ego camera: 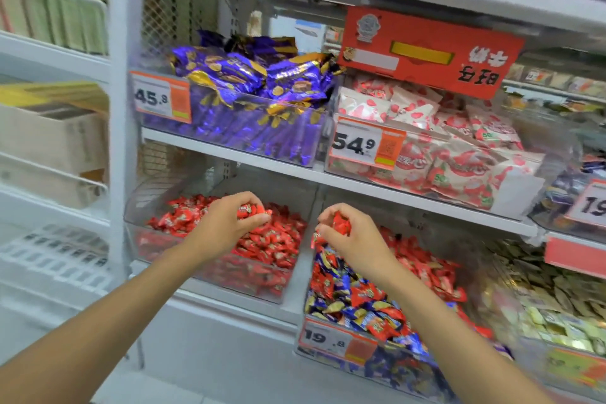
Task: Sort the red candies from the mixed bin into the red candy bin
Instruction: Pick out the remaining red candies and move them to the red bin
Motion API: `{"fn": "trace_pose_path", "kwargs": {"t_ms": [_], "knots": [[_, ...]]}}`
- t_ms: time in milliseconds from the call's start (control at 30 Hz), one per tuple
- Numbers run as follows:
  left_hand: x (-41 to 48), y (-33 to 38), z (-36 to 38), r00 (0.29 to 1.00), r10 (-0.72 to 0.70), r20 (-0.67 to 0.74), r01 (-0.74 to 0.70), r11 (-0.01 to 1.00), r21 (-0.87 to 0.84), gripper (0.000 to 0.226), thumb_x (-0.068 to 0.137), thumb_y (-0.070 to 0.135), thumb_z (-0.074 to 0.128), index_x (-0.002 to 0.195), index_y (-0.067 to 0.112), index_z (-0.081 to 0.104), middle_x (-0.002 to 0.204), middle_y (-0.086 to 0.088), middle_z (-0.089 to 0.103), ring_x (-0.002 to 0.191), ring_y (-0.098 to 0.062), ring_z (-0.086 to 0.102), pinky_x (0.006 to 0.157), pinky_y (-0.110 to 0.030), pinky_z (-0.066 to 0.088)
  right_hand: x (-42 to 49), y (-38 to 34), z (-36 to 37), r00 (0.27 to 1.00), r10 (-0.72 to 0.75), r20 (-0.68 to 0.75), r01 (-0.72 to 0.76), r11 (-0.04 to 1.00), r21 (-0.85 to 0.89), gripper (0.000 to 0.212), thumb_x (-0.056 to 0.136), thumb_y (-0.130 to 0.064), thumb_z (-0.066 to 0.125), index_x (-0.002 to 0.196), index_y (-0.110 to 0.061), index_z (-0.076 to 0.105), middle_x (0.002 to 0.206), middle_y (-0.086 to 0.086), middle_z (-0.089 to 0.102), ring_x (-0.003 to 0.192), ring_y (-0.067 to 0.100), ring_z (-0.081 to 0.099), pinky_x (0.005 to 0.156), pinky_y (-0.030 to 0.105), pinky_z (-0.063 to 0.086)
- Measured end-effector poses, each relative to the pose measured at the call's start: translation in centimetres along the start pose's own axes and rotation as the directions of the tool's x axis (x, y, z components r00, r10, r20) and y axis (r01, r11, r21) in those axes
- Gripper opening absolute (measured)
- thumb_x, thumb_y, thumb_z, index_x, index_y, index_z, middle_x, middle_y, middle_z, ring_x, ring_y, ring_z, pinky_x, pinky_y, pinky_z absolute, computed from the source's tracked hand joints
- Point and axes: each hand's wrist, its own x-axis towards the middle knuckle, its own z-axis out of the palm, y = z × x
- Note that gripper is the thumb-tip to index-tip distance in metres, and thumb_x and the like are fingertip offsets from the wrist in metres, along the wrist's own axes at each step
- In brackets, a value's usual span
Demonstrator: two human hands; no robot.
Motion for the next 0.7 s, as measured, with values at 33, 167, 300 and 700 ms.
{"fn": "trace_pose_path", "kwargs": {"t_ms": [33,167,300,700], "knots": [[0.7,-1.3,-1.2,0.998,-0.033,-0.044,0.035,0.999,0.034,0.013,0.083,0.019,0.072,0.077,0.013,0.061,0.047,0.013,0.055,0.045,0.002,0.046,0.047,-0.014,0.034,1.4,-0.3,1.5,1.0,-0.028,0.013,0.028,0.999,-0.029,0.014,0.087,-0.01,0.065,0.084,-0.022,0.059,0.073,0.0,0.06,0.056,0.005,0.046,0.057,0.018,0.038],[3.8,-6.2,-4.3,0.982,-0.12,-0.144,0.143,0.976,0.165,0.013,0.083,0.027,0.071,0.083,0.018,0.061,0.064,0.006,0.058,0.066,-0.01,0.056,0.057,-0.026,0.035,7.3,-0.6,7.1,0.995,-0.044,0.089,0.053,0.994,-0.092,0.017,0.083,-0.011,0.068,0.09,-0.023,0.059,0.082,0.002,0.065,0.069,0.008,0.052,0.07,0.025,0.042],[5.4,-10.0,-4.8,0.979,-0.203,0.037,0.184,0.941,0.284,0.076,0.065,0.077,0.062,0.125,0.03,0.058,0.124,-0.007,0.057,0.122,-0.026,0.049,0.101,-0.039,0.039,11.2,-0.4,9.8,0.945,0.054,0.321,0.037,0.962,-0.272,0.063,0.077,-0.034,0.078,0.132,-0.022,0.052,0.13,-0.003,0.057,0.118,0.012,0.052,0.099,0.023,0.037],[1.9,2.7,6.3,0.923,0.258,0.285,-0.332,0.909,0.253,0.059,0.076,0.053,0.069,0.125,0.02,0.059,0.122,0.0,0.062,0.118,-0.018,0.052,0.103,-0.028,0.035,-2.3,8.0,-8.1,0.986,0.165,0.025,-0.139,0.891,-0.431,0.02,0.088,-0.017,0.066,0.108,-0.023,0.067,0.112,-0.003,0.065,0.105,0.011,0.058,0.095,0.023,0.041]]}}
